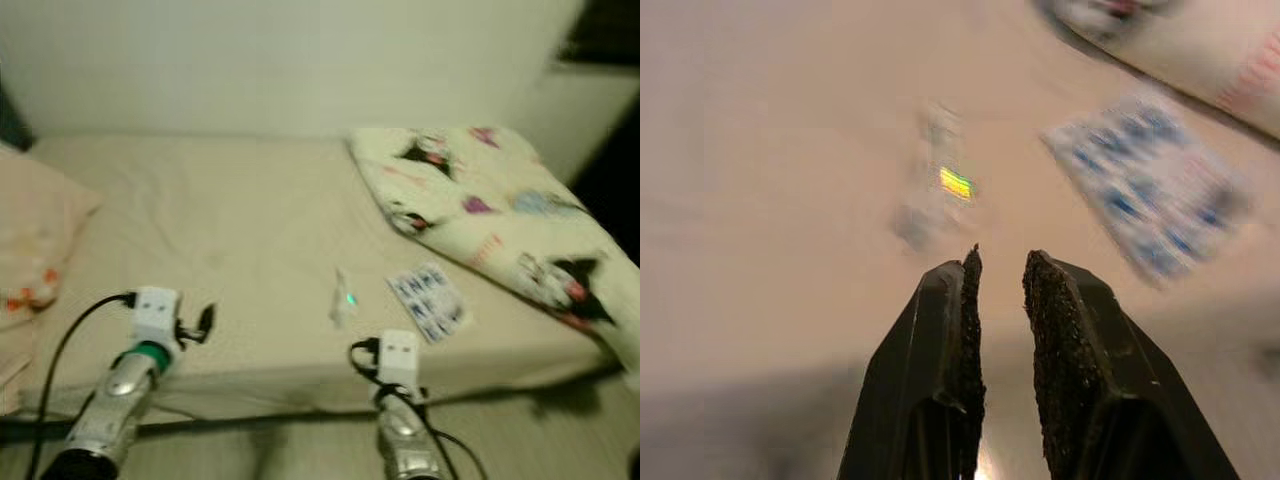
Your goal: Clean up the room
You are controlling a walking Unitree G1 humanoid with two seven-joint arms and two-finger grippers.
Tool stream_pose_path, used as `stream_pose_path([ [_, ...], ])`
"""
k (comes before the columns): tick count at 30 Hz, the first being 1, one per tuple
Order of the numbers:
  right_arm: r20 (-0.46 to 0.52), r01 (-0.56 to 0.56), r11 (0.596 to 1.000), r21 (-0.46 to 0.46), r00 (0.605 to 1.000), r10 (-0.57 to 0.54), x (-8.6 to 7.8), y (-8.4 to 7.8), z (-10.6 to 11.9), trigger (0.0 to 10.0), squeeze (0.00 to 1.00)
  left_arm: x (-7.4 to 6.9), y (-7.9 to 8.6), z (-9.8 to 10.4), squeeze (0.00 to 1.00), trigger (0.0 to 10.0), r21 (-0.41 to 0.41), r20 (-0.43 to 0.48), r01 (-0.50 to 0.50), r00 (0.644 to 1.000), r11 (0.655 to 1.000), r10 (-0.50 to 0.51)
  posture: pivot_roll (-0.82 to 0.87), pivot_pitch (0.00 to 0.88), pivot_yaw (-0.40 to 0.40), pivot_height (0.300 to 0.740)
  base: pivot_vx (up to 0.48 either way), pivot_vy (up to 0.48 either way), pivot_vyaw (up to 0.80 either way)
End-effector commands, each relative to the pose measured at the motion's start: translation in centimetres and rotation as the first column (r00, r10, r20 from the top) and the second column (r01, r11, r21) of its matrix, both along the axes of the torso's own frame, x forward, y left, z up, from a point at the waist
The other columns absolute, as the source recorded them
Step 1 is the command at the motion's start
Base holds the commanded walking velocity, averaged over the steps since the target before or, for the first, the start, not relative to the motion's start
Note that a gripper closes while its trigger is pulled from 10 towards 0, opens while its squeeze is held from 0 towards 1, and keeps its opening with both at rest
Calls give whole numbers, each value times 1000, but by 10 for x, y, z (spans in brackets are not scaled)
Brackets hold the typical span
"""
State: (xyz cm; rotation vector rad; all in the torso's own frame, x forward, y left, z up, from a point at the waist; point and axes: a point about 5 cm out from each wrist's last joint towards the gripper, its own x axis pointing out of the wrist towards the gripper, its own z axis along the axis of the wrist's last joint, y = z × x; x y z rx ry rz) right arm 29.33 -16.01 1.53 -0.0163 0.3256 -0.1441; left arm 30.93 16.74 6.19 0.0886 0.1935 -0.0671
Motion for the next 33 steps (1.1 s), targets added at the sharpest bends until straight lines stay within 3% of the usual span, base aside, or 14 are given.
stream_pose_path([
  [1,-33,-4,1000,-8,999,4,-7,1,-8,10000,0,-1,0,-3,0,10000,-1,-14,-4,1000,1000,4,139,0,-3,740,368,0,0],
  [9,-42,12,1000,11,999,-11,-8,0,-10,10000,0,-1,0,-3,0,10000,2,-15,-4,1000,1000,4,142,0,-3,740,349,0,0],
  [33,-36,5,1000,23,999,-4,-5,2,-9,10000,0,3,1,-2,0,10000,34,-13,4,1000,999,-4,147,0,3,740,0,0,0],
])
